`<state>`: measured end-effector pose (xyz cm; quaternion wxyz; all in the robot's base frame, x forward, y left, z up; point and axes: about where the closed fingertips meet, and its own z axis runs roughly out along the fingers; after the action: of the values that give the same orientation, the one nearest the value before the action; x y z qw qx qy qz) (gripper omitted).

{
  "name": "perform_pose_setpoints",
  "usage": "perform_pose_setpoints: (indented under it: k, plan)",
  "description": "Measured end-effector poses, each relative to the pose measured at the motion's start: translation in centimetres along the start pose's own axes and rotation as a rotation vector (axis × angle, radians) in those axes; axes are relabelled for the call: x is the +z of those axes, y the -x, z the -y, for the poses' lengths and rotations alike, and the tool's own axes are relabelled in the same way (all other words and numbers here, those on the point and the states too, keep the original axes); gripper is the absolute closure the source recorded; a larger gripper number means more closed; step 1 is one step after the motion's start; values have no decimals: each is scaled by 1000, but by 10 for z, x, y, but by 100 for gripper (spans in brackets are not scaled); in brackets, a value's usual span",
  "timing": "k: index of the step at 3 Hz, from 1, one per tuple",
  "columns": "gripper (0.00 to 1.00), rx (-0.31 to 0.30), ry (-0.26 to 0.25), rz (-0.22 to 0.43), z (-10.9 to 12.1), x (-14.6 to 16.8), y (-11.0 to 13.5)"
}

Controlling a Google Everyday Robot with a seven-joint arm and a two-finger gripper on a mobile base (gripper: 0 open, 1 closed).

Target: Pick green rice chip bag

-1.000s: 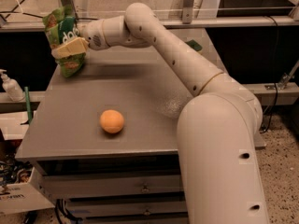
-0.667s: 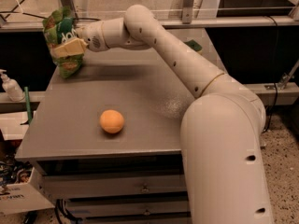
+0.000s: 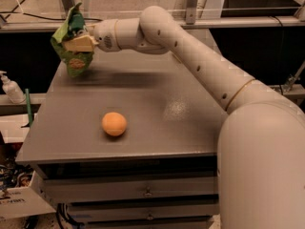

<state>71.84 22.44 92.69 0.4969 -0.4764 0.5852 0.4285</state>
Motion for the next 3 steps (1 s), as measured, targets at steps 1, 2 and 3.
perform_pose_setpoints:
  k: [1, 2, 3]
  plan:
    - [100, -8, -60, 52, 1, -34, 20]
    - [100, -14, -126, 105, 7, -77, 43]
    - [100, 19, -197, 168, 10, -134, 49]
